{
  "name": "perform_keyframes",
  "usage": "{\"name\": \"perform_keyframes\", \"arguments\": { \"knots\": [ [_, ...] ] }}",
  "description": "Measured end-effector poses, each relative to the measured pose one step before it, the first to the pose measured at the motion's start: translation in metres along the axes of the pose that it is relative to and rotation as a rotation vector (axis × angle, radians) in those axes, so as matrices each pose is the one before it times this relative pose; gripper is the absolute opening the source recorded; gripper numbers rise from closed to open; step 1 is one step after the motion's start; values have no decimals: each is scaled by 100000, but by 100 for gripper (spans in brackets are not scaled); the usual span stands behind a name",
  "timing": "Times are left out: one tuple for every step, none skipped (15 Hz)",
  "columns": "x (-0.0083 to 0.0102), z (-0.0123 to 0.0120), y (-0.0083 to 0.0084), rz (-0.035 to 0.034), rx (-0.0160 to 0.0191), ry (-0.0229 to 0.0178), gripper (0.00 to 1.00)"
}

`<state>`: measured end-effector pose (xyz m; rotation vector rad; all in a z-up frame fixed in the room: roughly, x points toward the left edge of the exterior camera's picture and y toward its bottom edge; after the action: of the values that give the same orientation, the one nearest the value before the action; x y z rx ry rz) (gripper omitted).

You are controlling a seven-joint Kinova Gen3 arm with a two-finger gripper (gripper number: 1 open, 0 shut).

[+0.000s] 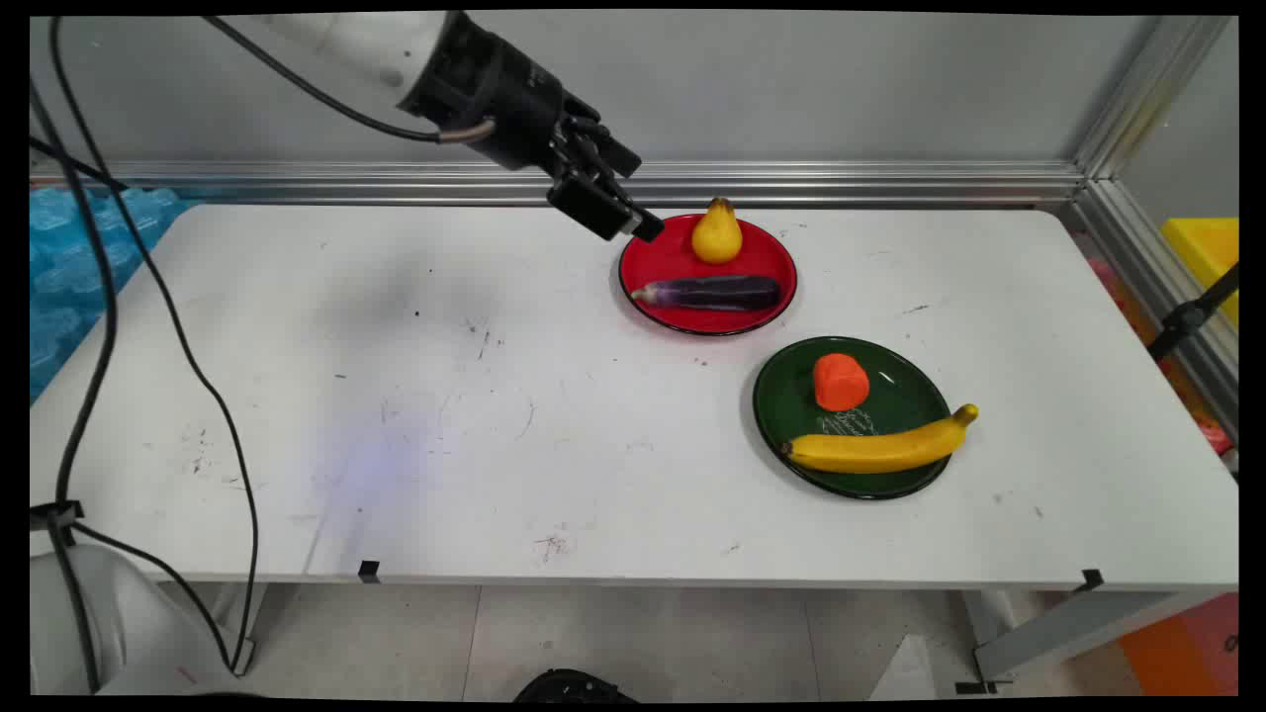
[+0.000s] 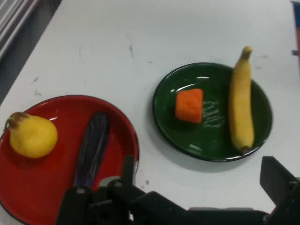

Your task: Pick up the eggplant from the red plate

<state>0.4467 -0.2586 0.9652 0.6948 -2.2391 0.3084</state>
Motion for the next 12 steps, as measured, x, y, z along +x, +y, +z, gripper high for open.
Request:
{"name": "perform_keyframes", "arguments": {
  "knots": [
    [-46, 370, -193, 196, 491, -250, 100],
    [-107, 684, -313, 309, 688, -625, 100],
    [-111, 739, -312, 334, 756, -715, 100],
    [-154, 1084, -438, 366, 1065, -1074, 100],
    [-93, 903, -335, 292, 905, -735, 100],
    [-61, 764, -271, 216, 720, -565, 100],
    [-46, 663, -224, 179, 524, -541, 100],
    [-52, 797, -263, 274, 706, -616, 100],
    [-46, 855, -272, 289, 691, -656, 100],
    [-31, 670, -202, 256, 500, -495, 100],
    [-25, 1068, -317, 411, 669, -753, 100],
    [-8, 692, -193, 288, 425, -490, 100]
  ]
}}
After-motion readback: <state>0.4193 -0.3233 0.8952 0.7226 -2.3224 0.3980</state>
